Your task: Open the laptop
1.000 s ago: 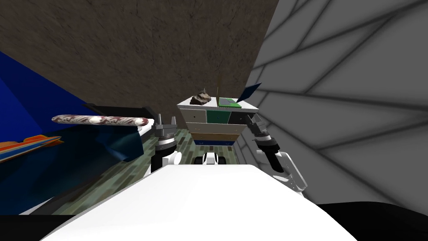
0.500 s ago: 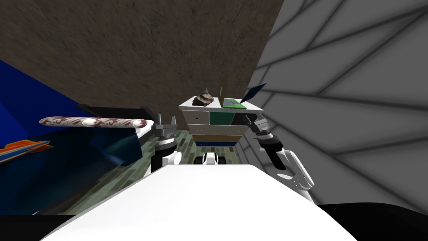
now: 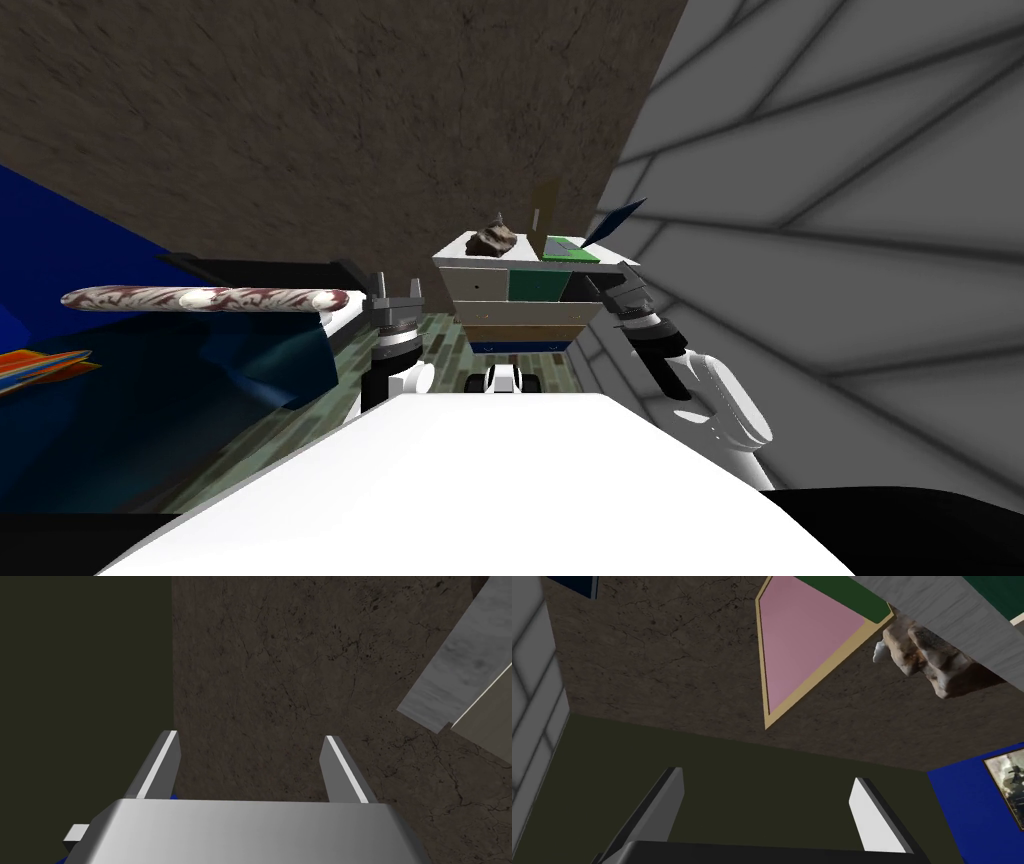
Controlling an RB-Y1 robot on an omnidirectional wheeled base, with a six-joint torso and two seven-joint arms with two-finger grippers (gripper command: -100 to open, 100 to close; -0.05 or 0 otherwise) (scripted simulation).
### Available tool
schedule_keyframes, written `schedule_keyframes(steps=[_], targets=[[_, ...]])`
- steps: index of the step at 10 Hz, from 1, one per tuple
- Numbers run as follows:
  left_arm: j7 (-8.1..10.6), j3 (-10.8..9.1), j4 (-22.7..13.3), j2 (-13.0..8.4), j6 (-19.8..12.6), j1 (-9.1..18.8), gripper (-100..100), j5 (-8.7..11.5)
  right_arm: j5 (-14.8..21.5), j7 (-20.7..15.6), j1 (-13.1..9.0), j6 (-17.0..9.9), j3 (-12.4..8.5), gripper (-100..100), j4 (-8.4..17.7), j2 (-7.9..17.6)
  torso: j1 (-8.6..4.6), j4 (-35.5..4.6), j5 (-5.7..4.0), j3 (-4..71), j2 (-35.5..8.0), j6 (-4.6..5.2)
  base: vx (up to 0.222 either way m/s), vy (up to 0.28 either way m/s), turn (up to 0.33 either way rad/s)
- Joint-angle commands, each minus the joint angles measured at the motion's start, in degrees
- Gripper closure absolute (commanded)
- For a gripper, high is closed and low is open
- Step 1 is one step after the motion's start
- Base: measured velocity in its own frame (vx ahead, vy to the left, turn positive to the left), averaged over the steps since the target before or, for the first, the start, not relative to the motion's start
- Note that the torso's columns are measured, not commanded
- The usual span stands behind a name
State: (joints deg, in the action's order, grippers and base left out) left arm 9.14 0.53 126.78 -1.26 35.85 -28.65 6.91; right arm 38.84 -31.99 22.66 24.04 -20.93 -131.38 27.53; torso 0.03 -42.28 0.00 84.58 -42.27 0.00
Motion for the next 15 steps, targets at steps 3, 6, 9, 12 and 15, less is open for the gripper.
schedule_keyframes(steps=[3, 6, 9, 12, 15], targets=[[0.00, 0.00, 0.0, 0.0, 0.0, 0.0, 0, 0.0, 6.7, -5.4, -1.5, -0.6, -3.1, -100, 1.1, 3.7, -0.05, 0.0, -0.01, 0.0, 0.0, 0.00, 0.058, 0.100, -0.040], [0.00, 0.00, 0.0, 0.0, 0.0, 0.0, 0, 0.0, 9.8, -7.5, -2.2, -0.8, -4.3, -100, 1.5, 5.2, 0.03, 0.0, 0.01, 0.0, 0.0, 0.00, 0.053, 0.105, -0.041], [0.00, 0.00, 0.0, 0.0, 0.0, 0.0, 0, 0.0, 15.1, -11.6, -3.4, -1.4, -6.8, -100, 2.6, 8.2, 0.15, 0.0, 0.04, 0.0, 0.1, 0.00, 0.063, 0.133, -0.051], [0.00, 0.00, 0.0, 0.0, 0.0, 0.0, 0, 0.0, 20.0, -15.6, -4.7, -1.9, -9.1, -100, 3.8, 11.1, -0.19, 0.0, -0.05, 0.0, -0.1, 0.00, 0.047, 0.103, -0.043], [0.00, 0.00, 0.0, 0.0, 0.0, 0.0, 0, 0.0, 24.8, -19.4, -5.8, -2.4, -11.3, -100, 5.0, 13.8, 0.02, 0.0, 0.02, 0.0, 0.0, -0.01, 0.061, 0.131, -0.045]])
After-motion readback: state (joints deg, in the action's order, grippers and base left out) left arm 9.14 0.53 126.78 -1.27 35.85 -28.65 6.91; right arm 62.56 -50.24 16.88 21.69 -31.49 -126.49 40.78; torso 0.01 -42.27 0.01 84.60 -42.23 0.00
